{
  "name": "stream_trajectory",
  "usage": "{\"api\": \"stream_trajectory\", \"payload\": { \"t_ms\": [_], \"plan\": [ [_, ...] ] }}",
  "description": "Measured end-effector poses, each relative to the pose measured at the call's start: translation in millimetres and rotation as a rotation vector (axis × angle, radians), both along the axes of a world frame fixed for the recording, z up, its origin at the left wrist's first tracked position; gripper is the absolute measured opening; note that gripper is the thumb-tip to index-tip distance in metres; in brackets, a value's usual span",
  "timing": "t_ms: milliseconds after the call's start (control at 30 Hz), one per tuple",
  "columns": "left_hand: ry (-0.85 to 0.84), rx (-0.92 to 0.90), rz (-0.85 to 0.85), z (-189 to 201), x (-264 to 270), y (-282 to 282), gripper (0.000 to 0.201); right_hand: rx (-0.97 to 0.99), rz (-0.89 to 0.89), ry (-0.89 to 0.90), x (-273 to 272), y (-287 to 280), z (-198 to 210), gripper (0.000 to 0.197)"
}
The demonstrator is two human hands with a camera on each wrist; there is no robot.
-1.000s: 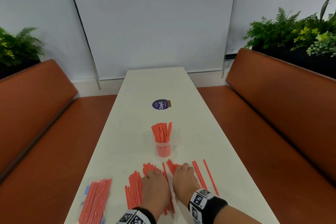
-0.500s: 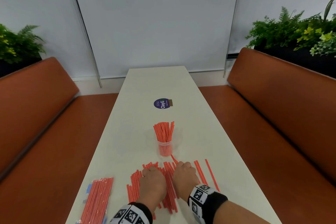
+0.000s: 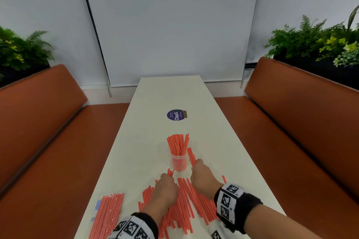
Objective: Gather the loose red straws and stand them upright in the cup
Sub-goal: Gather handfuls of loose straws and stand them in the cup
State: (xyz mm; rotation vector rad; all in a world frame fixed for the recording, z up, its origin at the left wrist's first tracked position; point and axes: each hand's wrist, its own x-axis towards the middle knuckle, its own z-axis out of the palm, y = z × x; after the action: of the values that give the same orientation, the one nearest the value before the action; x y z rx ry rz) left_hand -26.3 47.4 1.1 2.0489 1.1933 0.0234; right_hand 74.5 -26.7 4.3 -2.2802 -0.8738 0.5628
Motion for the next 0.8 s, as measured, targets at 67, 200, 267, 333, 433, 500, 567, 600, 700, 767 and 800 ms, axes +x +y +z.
{"api": "stream_trajectory", "payload": {
  "t_ms": [67, 200, 267, 333, 433, 500, 567, 600, 700, 767, 800],
  "plan": [
    [-0.01, -0.025, 0.008, 1, 0, 1, 0.024, 0.095, 0.032, 0.027, 6, 2, 5, 0.024],
    [-0.012, -0.07, 0.032, 7, -2, 2, 0.017, 0.358, 0.004, 0.091, 22, 21, 29, 0.027],
    [0.024, -0.067, 0.023, 7, -4, 3, 0.018, 0.515, -0.019, 0.126, 29, 36, 46, 0.025],
    [-0.024, -0.083, 0.041, 7, -6, 3, 0.021, 0.681, -0.037, 0.207, 34, 50, 59, 0.023],
    [-0.009, -0.124, -0.034, 5, -8, 1, 0.025, 0.81, -0.033, 0.202, 42, 72, 65, 0.011],
    [-0.071, -0.111, 0.051, -3, -10, 7, 0.029, 0.855, -0.003, 0.178, 46, 84, 60, 0.011],
    [-0.028, -0.081, 0.026, -3, -13, 8, 0.019, 0.863, 0.034, 0.19, 48, 91, 51, 0.013],
    [-0.015, -0.109, 0.032, -3, -14, 10, 0.02, 0.848, 0.048, 0.203, 49, 94, 44, 0.013],
    [-0.047, -0.115, 0.045, -5, -14, 13, 0.028, 0.765, 0.055, 0.221, 51, 96, 21, 0.01],
    [-0.046, -0.13, 0.052, -10, -15, 15, 0.028, 0.72, 0.055, 0.209, 53, 95, 10, 0.015],
    [-0.043, -0.142, 0.056, -11, -15, 17, 0.03, 0.699, 0.055, 0.195, 54, 95, 6, 0.022]
  ]
}}
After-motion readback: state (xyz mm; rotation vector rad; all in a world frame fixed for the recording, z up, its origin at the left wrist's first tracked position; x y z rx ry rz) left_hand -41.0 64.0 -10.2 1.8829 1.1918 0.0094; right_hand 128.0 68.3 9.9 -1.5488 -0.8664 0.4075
